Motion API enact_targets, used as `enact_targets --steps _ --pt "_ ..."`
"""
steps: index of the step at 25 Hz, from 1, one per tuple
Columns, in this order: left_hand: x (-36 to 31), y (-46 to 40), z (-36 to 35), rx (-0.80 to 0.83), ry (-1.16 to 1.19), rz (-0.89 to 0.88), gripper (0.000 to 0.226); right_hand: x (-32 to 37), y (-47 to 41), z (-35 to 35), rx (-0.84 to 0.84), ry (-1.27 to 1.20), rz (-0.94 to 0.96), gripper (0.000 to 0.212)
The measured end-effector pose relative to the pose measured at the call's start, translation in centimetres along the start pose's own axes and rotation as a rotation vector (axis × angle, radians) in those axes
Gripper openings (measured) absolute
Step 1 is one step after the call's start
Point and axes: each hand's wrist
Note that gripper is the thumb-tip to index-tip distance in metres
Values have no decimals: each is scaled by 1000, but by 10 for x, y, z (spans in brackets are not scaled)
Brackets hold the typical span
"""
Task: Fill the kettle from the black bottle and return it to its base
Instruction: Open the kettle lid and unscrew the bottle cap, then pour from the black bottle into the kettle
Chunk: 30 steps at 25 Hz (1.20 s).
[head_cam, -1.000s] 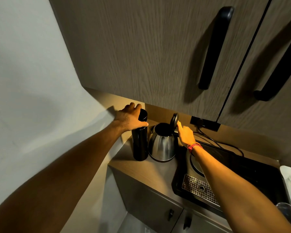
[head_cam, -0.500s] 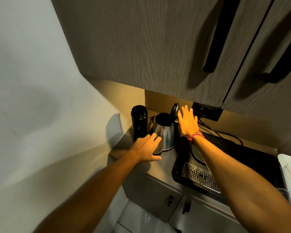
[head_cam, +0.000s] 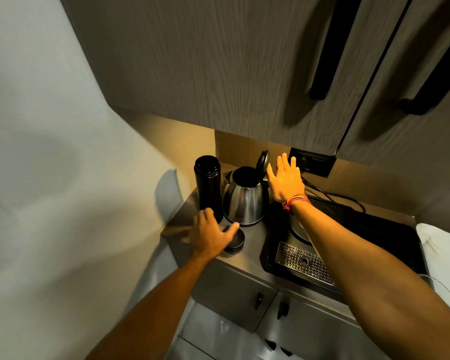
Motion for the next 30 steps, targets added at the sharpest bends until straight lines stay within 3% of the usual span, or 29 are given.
enact_targets --steps 3,7,9,13,20,30 --pt "12 -15 34 -268 223 118 86 -1 2 -4 20 151 61 62" --pt "-3 -50 67 -152 522 125 109 2 -1 -6 17 130 44 60" --pt "-14 -58 69 -113 584 74 107 1 -4 -7 15 109 33 61" --pt "-24 -65 64 -182 613 71 88 -4 -5 -12 39 237 80 68" --pt "-29 -67 62 -251 658 61 86 -5 -8 -14 54 224 33 69" --pt "-23 -65 78 -86 327 -55 71 -3 -7 -14 70 173 30 73"
Point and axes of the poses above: each hand's wrist, its own y-axis away from the middle knuckle, its own z-axis out of the back of the hand, x = y × z, and after that the axes turned 10 degrees about x, right-handed
